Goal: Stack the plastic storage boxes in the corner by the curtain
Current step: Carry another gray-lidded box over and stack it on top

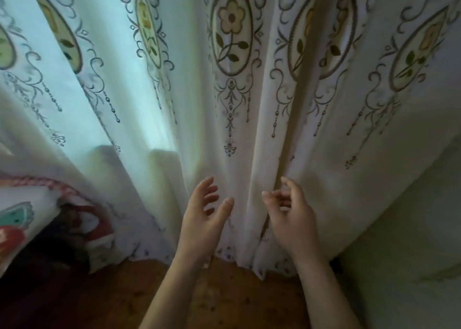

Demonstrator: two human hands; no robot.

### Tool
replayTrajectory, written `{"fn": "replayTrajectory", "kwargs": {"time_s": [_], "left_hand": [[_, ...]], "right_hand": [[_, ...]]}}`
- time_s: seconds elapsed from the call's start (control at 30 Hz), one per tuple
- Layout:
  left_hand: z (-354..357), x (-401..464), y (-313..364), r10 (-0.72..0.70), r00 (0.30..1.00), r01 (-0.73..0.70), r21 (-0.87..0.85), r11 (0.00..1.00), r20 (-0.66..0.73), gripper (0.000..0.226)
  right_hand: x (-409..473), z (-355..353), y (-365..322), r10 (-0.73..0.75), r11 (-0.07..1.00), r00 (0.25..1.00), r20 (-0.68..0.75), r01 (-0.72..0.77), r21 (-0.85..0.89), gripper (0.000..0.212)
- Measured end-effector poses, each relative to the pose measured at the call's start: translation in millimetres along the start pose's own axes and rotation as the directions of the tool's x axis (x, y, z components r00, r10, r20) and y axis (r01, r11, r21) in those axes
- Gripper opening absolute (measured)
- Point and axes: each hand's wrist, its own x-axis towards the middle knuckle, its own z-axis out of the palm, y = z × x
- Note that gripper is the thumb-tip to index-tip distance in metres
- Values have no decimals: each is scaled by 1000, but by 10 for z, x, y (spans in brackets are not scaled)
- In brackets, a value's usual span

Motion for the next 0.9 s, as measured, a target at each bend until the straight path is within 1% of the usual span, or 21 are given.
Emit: {"fn": "replayTrajectory", "kwargs": {"time_s": [0.13,0.27,0.47,0.6,0.67,0.77,0.9], "left_hand": [[-657,-288,-48,1,990,4,33,999,-144,59],[-1276,-653,-91,-23,970,37,55,998,-243,61],[-2232,-1443,-219,-86,899,117,46,992,-429,57],[-2852,-2048,-304,-116,823,157,27,987,-556,57],[-3076,-2282,-321,-122,790,174,29,984,-600,58],[-3464,-2702,-356,-127,712,215,43,976,-691,59],[-3960,-3301,-427,-142,576,273,25,962,-805,51]], "right_hand": [[-315,502,-323,-70,997,990,118,66,36,66],[-667,911,-647,-138,990,968,207,129,60,63],[-1421,1535,-1141,-248,969,897,367,223,108,63],[-2048,1912,-1444,-335,940,820,464,324,107,58],[-2289,2053,-1561,-361,930,788,499,339,138,58],[-2709,2337,-1785,-425,904,723,545,371,213,57],[-3279,2732,-2088,-492,869,607,624,383,313,56]]}}
